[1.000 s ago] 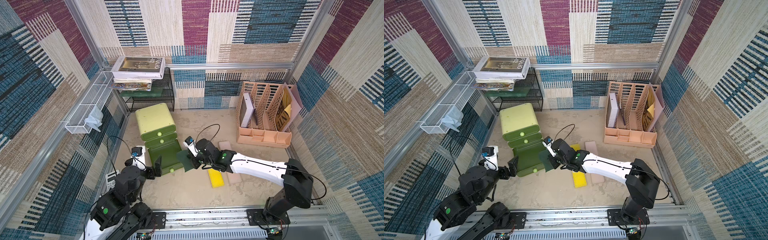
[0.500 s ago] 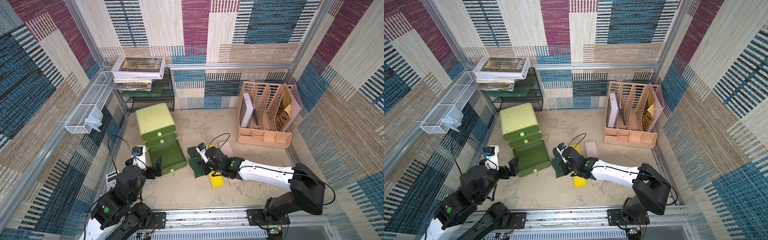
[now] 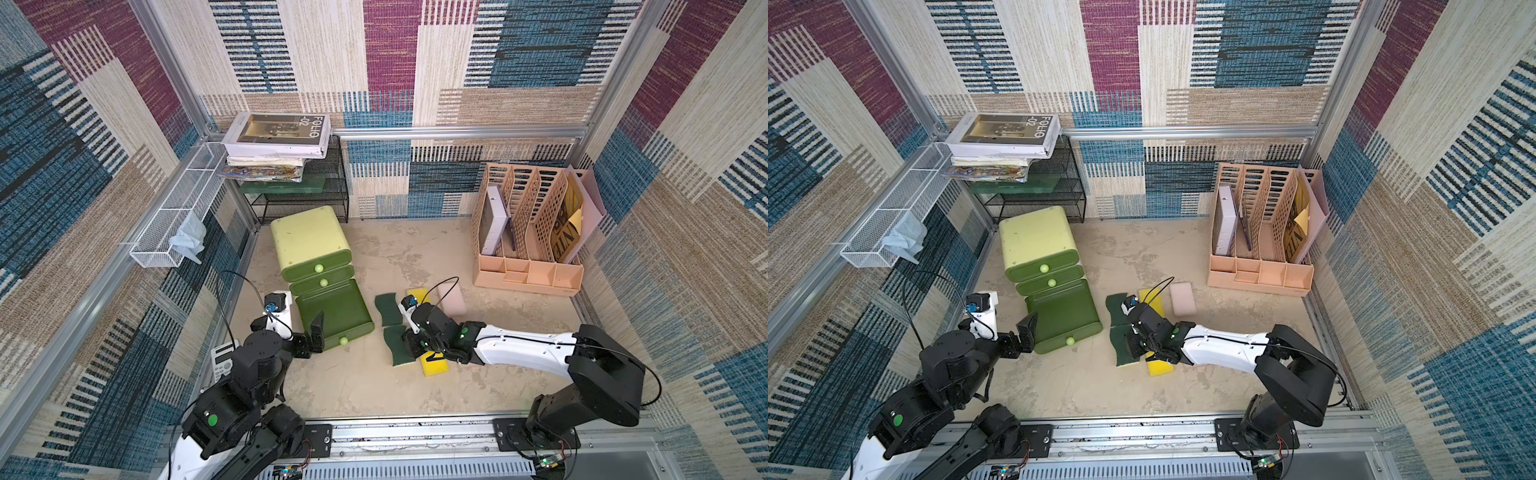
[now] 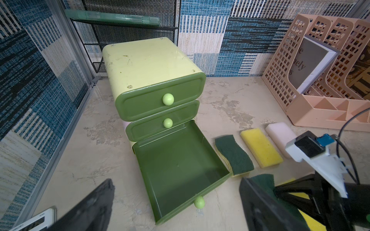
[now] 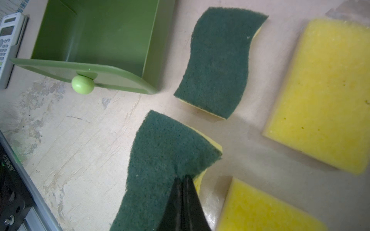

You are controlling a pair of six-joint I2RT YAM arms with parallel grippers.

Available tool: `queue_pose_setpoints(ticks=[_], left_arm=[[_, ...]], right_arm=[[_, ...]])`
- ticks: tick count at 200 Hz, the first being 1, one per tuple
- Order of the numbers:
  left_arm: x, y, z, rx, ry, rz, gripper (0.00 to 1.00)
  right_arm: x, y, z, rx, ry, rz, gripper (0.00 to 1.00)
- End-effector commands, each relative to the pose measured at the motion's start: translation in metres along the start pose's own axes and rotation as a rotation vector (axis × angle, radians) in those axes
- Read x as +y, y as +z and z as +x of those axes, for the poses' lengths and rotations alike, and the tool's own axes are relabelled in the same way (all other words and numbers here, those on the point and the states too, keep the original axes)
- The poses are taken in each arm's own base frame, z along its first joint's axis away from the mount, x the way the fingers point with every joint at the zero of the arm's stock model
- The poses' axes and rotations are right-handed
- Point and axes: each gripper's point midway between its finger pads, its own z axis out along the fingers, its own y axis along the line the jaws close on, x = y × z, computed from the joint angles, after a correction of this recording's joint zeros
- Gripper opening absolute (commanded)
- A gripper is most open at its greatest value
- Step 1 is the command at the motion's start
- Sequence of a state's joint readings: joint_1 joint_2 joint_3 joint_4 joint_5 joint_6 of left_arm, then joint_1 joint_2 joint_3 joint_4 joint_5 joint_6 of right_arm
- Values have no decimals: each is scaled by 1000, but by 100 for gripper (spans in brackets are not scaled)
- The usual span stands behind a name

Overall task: Take the sponge out of the drawer
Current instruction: Place the sponge at the center of the board.

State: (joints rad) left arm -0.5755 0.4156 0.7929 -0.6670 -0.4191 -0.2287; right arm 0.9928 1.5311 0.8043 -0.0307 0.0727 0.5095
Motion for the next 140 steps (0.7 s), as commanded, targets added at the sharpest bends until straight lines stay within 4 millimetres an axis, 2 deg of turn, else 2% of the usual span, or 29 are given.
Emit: queue_pose_setpoints(ticks=[1,140], left_arm=[[-1,0,-5,-18,-5,6,100],[-2,0,-5,-18,-5,8,100]], right_arm=[[5,2,0,-5,24,-20,0],[9,12,17,55,30,3,2]])
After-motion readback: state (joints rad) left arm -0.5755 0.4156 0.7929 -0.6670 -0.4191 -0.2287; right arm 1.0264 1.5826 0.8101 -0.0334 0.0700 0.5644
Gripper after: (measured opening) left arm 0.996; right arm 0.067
